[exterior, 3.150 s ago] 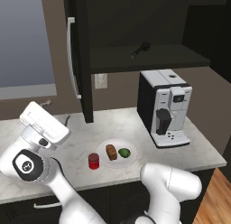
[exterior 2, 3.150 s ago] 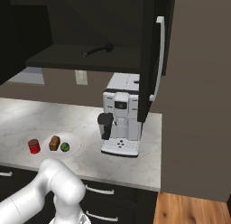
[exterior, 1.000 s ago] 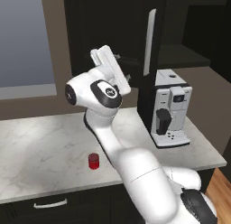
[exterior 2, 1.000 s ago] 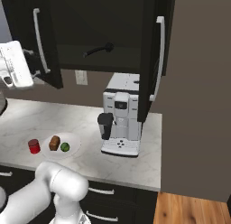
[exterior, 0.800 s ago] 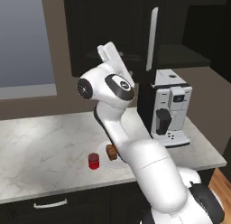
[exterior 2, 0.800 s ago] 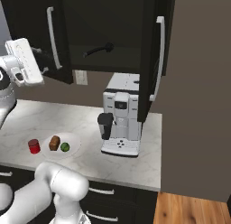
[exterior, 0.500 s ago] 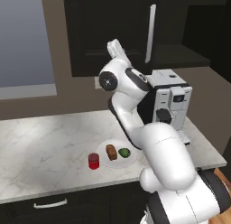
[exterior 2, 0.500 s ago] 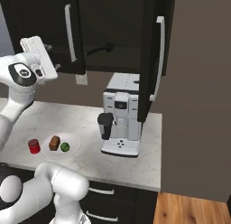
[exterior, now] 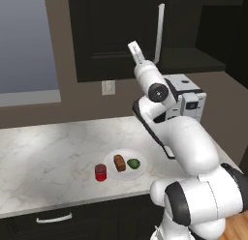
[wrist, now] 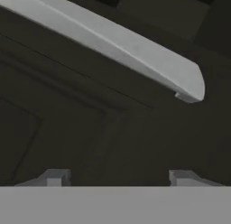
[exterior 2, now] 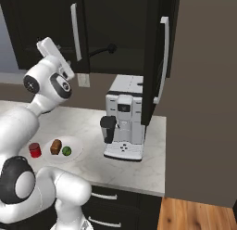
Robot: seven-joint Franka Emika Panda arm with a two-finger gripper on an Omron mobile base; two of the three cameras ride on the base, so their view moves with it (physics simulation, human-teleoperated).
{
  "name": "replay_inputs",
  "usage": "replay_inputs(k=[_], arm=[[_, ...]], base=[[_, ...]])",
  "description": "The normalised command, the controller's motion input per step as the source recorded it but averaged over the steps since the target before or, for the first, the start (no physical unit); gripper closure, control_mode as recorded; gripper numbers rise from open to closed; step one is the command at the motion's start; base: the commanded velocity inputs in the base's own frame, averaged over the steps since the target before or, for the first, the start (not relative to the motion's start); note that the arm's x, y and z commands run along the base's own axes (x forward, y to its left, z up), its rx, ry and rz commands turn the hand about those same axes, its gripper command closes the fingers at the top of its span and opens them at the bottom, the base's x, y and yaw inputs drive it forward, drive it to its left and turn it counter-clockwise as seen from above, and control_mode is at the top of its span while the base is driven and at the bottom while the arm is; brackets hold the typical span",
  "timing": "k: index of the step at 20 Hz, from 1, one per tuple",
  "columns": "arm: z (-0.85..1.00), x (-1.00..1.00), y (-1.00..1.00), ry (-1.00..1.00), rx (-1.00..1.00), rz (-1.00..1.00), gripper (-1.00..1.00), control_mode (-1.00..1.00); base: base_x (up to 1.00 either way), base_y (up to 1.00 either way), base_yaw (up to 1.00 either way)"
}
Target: Pick the avocado and bread from the counter and place them on the plate. Then pick the jam from the cabinet and place it next to the plate. Lastly close the cabinet door.
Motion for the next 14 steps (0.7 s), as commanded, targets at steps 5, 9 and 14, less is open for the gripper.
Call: replay_inputs(k=[5, 9, 14], arm=[[-0.09, 0.39, -0.51, 0.06, 0.06, 0.23, -1.00, -1.00], [0.19, -0.36, -0.02, 0.00, 0.05, 0.15, -1.00, -1.00], [0.38, -0.68, 0.00, -0.01, 0.04, 0.10, -1.00, -1.00]], base=[[0.00, 0.00, 0.00], [0.00, 0.00, 0.00], [0.00, 0.00, 0.00]])
